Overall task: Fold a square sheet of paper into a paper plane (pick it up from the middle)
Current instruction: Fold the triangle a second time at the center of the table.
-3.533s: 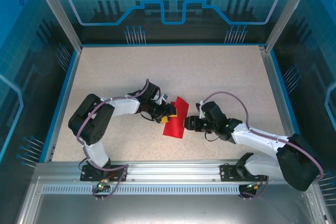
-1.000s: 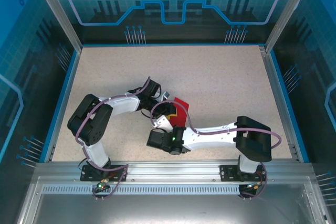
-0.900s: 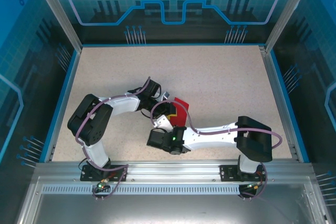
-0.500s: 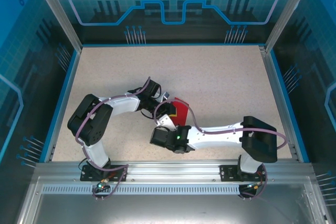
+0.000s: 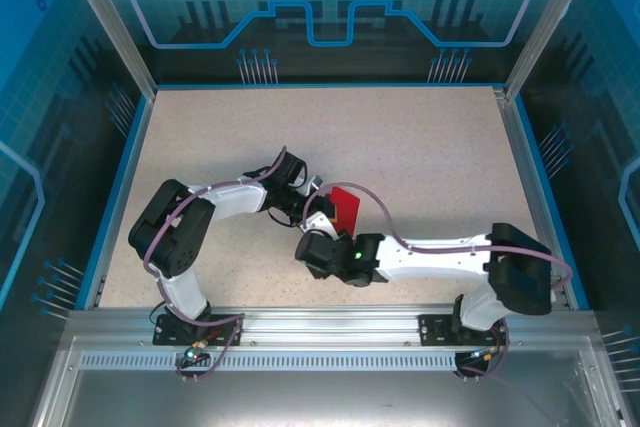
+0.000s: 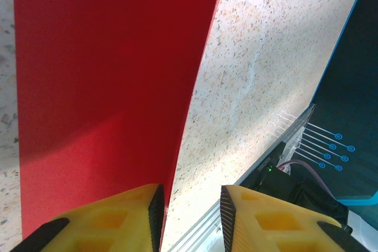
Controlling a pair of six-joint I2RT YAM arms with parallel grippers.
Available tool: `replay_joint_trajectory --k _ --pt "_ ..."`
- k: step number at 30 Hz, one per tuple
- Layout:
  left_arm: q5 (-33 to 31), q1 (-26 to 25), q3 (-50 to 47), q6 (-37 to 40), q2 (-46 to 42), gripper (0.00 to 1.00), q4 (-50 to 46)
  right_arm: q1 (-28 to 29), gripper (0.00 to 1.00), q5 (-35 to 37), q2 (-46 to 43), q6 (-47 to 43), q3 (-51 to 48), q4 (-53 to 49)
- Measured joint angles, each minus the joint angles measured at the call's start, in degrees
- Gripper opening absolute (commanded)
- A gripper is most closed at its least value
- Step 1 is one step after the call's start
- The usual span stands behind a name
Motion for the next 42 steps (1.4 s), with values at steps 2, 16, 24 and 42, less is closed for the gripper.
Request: replay_joint_trajectory --k 2,16,24,42 --pt "0.0 0.0 0.0 0.0 0.0 0.34 0.0 0.9 0.73 2.5 3.6 0.9 3.1 -2.4" --pt "0.6 0.0 0.0 0.0 -0.1 0.34 0.0 2.3 0.47 11.0 10.7 5.9 7.1 -10.5" --pt "0.6 0.0 0.0 0.0 -0.1 0.34 -0.1 2.3 0.28 11.9 10.6 6.1 7.1 -11.1" --pt "-5.1 0.0 0.2 0.1 -1.8 0.52 -3.9 -3.8 0.01 -2.4 0.0 0.0 -3.2 0.2"
